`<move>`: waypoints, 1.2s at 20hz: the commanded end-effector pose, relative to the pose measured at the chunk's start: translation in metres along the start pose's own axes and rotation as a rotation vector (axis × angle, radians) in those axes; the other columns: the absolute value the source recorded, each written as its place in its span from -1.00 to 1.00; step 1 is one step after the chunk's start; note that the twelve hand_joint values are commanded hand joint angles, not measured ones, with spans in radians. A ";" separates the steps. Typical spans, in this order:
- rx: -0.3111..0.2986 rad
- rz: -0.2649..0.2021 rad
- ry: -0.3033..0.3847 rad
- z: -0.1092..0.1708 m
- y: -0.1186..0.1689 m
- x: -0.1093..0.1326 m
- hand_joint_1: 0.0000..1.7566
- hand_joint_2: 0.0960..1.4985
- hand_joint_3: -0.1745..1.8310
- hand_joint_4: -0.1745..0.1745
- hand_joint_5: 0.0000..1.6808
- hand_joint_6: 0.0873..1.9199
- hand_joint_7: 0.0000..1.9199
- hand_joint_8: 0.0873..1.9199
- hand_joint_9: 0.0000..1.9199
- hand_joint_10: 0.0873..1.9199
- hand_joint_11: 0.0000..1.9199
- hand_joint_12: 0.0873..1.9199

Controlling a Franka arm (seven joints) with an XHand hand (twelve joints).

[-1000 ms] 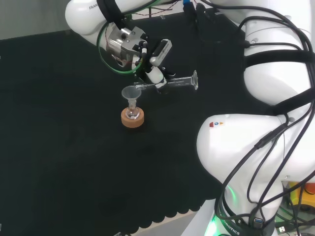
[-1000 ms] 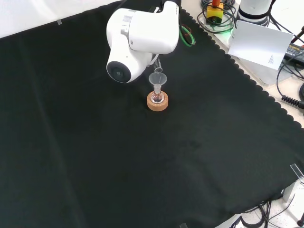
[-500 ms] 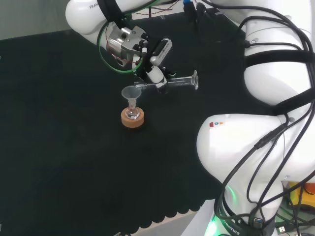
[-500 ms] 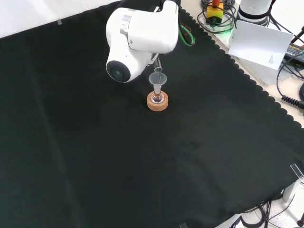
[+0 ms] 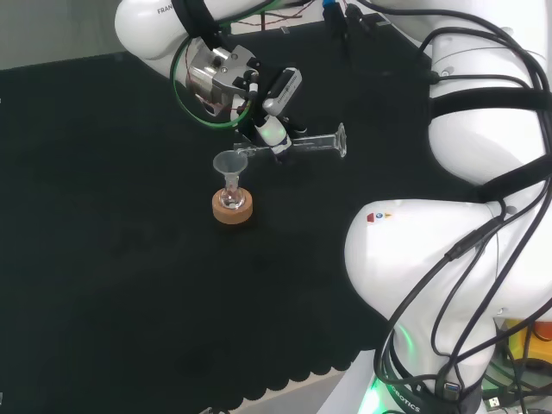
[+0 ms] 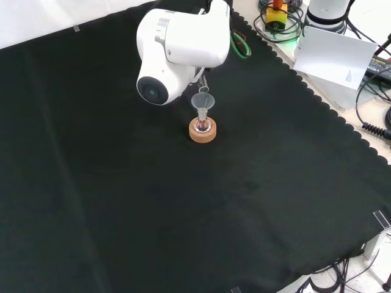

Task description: Pour the water from the graduated cylinder into the round-bottom flask.

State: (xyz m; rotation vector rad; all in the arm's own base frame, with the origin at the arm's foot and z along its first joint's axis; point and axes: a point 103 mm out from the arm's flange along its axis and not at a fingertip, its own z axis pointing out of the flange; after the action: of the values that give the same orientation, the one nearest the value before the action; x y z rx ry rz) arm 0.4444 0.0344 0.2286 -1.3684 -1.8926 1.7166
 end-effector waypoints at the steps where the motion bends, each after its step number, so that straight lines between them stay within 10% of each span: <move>1: -0.022 -0.011 0.005 -0.001 0.001 0.002 0.48 0.29 -0.83 -1.00 0.46 -0.45 0.33 -0.50 0.68 -1.00 0.32 -0.33; 24: -0.307 -0.168 0.175 0.001 -0.003 -0.012 0.48 0.29 -0.83 -1.00 0.45 -0.45 0.33 -0.50 0.68 -1.00 0.32 -0.33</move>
State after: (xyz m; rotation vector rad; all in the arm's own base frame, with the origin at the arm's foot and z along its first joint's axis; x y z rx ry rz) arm 0.4489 0.0259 0.2366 -1.3716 -2.1018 1.3247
